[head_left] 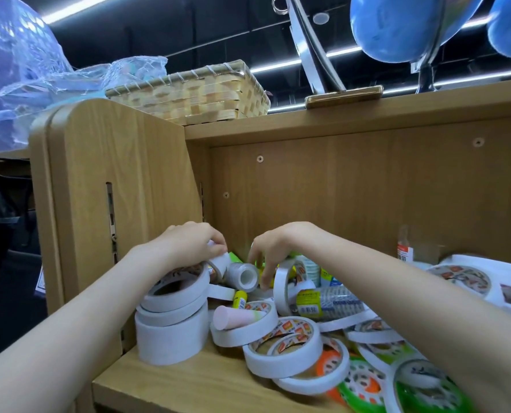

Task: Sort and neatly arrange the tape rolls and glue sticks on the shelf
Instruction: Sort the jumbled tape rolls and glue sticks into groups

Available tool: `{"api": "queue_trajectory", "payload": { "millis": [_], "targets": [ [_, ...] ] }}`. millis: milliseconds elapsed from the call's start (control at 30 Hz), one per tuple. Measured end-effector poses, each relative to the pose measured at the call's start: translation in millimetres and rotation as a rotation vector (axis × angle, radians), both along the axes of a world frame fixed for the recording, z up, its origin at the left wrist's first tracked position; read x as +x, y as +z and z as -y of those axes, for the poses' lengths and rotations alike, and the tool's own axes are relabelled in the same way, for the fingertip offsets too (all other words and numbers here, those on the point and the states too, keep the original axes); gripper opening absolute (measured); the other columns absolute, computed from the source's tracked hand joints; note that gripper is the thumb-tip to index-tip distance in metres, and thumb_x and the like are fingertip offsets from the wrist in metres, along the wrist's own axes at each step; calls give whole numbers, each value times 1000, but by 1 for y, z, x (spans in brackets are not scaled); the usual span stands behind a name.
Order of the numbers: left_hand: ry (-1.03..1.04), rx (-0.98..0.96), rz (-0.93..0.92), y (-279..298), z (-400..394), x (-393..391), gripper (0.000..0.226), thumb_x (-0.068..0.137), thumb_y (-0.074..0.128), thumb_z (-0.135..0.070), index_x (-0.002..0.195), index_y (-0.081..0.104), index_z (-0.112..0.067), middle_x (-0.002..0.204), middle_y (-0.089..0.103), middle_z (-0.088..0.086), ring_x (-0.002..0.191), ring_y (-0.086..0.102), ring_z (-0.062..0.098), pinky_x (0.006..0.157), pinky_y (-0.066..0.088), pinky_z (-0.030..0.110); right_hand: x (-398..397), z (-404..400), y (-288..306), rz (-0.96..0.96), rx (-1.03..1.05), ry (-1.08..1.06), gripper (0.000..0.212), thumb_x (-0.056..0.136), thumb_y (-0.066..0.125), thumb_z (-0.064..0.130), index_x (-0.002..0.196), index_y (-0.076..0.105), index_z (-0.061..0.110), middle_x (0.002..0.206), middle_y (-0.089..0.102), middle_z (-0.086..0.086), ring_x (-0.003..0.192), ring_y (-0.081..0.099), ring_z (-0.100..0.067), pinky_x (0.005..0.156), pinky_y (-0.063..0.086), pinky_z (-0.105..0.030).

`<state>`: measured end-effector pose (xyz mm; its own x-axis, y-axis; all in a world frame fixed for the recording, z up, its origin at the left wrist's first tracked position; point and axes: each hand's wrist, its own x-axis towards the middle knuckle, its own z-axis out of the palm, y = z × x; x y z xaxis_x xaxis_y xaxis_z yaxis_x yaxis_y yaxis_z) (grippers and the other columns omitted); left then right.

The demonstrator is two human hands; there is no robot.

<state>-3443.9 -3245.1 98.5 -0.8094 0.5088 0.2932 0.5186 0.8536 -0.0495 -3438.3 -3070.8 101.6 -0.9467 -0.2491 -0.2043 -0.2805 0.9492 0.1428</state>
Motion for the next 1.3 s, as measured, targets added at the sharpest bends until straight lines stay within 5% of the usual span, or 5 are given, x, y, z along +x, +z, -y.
{"api": "queue_trajectory", "payload": {
  "millis": [200,533,900,1100,1300],
  "targets": [
    [-20,53,-11,-4,6,3,26,96,40,-39,109,62,-34,117,62,-3,111,50,23,94,40,38,-2,1,-2,-51,4,29,26,79,71,27,101,62,16,75,56,5,61,50,-7,55,42,-21],
    [-20,4,39,3,-14,9,24,93,44,-27,110,61,-31,114,59,-9,112,47,17,93,35,34,21,-62,4,-420,-1136,-78,18,78,66,-3,82,56,12,62,52,-3,39,47,-3,37,38,-15],
    [-222,-134,118,-12,-106,3,29,85,54,-15,112,62,-24,113,62,6,102,58,28,81,47,35,74,-110,38,-566,-924,-178,6,80,67,7,85,66,9,62,56,-4,38,43,-7,35,34,-19],
    [-190,-263,192,-27,-123,-14,10,83,58,-22,85,58,-12,75,54,2,76,54,26,71,48,37,95,-125,41,-570,-843,-177,7,81,65,7,88,65,7,61,55,-2,39,43,-5,36,35,-19],
    [-264,-229,49,-21,-126,-4,9,84,56,-8,88,62,-14,88,59,3,83,57,25,69,43,31,107,-130,36,-565,-839,-201,8,81,66,8,89,65,7,64,57,-4,40,44,-6,37,36,-19]
  ]
}}
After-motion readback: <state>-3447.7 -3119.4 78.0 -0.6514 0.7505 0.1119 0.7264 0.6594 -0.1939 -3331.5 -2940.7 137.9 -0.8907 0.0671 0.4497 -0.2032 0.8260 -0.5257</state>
